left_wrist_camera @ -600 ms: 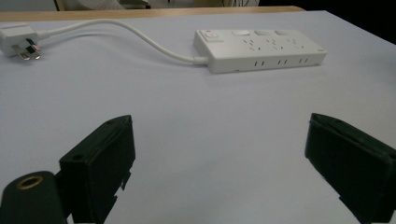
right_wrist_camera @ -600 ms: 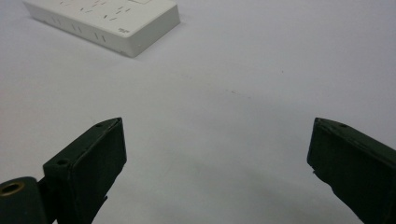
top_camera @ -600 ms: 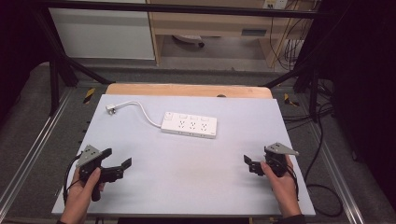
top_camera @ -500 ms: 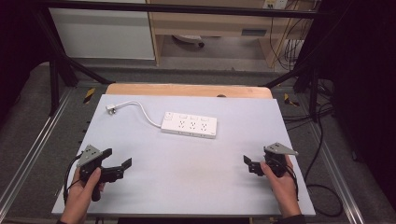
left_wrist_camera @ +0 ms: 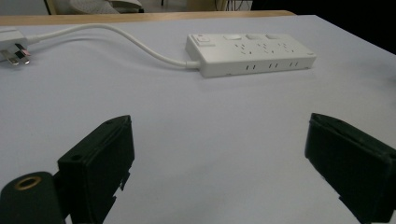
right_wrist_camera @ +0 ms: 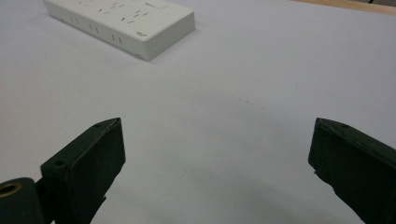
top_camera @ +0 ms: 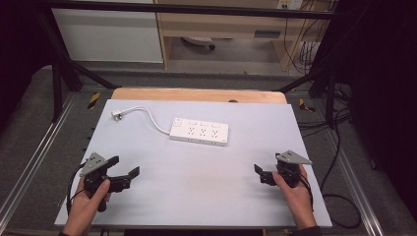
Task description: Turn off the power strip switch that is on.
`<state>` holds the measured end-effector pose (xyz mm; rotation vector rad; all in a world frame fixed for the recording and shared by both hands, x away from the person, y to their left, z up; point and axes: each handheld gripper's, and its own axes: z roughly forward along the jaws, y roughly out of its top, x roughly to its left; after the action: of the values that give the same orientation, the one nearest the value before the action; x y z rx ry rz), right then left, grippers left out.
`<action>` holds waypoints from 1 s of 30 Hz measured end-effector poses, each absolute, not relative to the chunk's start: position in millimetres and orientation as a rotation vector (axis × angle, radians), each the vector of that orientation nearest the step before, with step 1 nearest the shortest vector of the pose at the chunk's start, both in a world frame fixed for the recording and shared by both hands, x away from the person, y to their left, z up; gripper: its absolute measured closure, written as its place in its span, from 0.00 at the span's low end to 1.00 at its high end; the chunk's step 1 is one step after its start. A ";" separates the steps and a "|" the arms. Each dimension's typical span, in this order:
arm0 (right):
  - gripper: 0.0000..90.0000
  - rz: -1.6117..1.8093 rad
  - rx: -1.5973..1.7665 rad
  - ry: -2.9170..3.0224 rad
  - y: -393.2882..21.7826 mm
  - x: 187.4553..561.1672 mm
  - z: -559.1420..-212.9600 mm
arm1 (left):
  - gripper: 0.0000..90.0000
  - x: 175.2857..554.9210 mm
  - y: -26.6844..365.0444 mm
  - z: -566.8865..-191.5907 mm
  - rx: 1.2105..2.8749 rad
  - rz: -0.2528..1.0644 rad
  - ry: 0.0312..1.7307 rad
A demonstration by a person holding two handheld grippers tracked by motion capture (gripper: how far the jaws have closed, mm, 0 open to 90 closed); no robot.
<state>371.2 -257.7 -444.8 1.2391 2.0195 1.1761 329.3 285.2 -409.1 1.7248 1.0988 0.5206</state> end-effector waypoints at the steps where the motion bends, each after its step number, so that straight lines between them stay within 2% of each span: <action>1: 0.05 1.173 1.229 2.022 -256.8 371.3 -444.7 | 0.09 328.3 285.6 -408.4 1.721 0.524 1.098; 13: 0.05 1.174 1.241 2.013 -257.2 369.7 -441.8 | 0.08 319.2 291.3 -398.7 1.652 0.518 1.021; 30: 0.04 1.176 1.219 2.027 -254.9 367.3 -441.2 | 0.08 345.5 277.9 -375.3 1.658 0.463 1.026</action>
<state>367.3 -254.9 -441.2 1.2193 2.0273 1.1756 345.5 277.9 -375.3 1.6578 1.0260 0.4628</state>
